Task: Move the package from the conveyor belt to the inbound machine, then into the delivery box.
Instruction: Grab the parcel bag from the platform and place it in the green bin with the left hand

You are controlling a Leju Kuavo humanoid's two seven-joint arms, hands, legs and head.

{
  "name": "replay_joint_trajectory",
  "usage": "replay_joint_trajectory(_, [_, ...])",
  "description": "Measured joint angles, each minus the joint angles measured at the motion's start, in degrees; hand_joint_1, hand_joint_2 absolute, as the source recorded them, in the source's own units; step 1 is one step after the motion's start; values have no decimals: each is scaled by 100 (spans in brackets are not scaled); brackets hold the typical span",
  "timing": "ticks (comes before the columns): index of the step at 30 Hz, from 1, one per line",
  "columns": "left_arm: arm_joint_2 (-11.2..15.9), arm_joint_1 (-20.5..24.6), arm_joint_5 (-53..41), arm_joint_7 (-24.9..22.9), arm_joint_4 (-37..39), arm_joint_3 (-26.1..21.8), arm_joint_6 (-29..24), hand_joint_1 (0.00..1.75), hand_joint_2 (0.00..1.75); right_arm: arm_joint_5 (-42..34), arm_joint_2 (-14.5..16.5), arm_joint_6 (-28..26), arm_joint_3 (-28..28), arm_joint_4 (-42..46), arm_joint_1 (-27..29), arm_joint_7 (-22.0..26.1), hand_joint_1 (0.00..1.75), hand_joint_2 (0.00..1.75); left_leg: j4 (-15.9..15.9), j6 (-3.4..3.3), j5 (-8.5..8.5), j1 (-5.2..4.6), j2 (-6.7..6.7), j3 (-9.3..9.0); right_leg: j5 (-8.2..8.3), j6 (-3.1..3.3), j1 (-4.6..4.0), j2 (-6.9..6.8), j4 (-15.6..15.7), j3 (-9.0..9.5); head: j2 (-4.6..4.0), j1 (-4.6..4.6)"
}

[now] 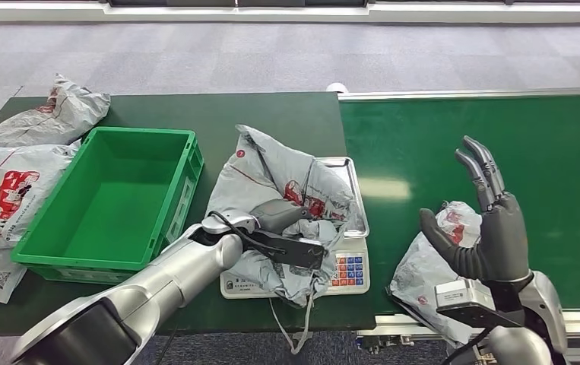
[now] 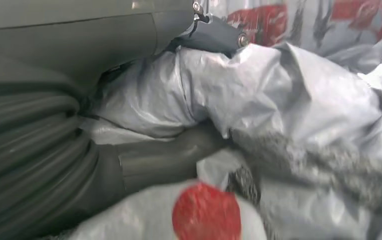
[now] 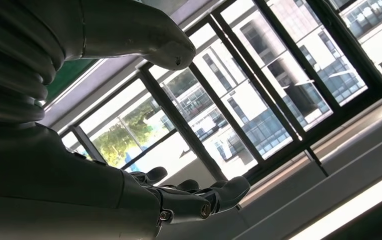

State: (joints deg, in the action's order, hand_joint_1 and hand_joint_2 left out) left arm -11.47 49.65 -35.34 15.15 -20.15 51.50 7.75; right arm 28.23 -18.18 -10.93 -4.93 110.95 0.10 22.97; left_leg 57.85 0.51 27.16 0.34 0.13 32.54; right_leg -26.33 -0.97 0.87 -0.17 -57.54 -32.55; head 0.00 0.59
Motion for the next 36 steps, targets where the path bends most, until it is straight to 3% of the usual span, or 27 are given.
replay_joint_trajectory(4, [207, 49, -180, 94, -100, -45, -219, 175, 175, 96, 85, -67, -58, -3, 85, -10, 0, 175, 0, 7, -7, 2, 6, -14, 6, 8, -6, 5, -1, -2, 0, 0])
replay_joint_trajectory(11, [615, 262, -399, 231, -334, -153, -157, 175, 175, 115, 141, -134, -62, 85, 300, -24, 0, 175, -1, 17, -38, 5, 6, -26, 29, 23, -9, 7, -4, -34, 0, 2])
replay_joint_trajectory(27, [860, 323, -515, 219, -600, -184, -213, 175, 175, 28, 156, -145, -48, 210, 454, 10, 0, 175, 0, 14, -41, 4, 0, -9, 31, 20, -4, 4, -3, -48, 0, 0])
replay_joint_trajectory(31, [1246, 382, -693, 158, -1370, -330, -393, 175, 175, -178, 97, -149, 86, 402, 830, 182, 0, 175, 0, 15, -42, 4, 3, 3, 32, 21, -8, 6, -5, -65, 0, 1])
replay_joint_trajectory(36, [1996, 398, -1160, -430, -3512, -700, 65, 175, 175, -291, 61, -149, 366, 600, 1302, 421, 0, 175, -1, 18, -44, 9, 0, 31, 31, 22, -13, 5, -7, -88, 0, 0])
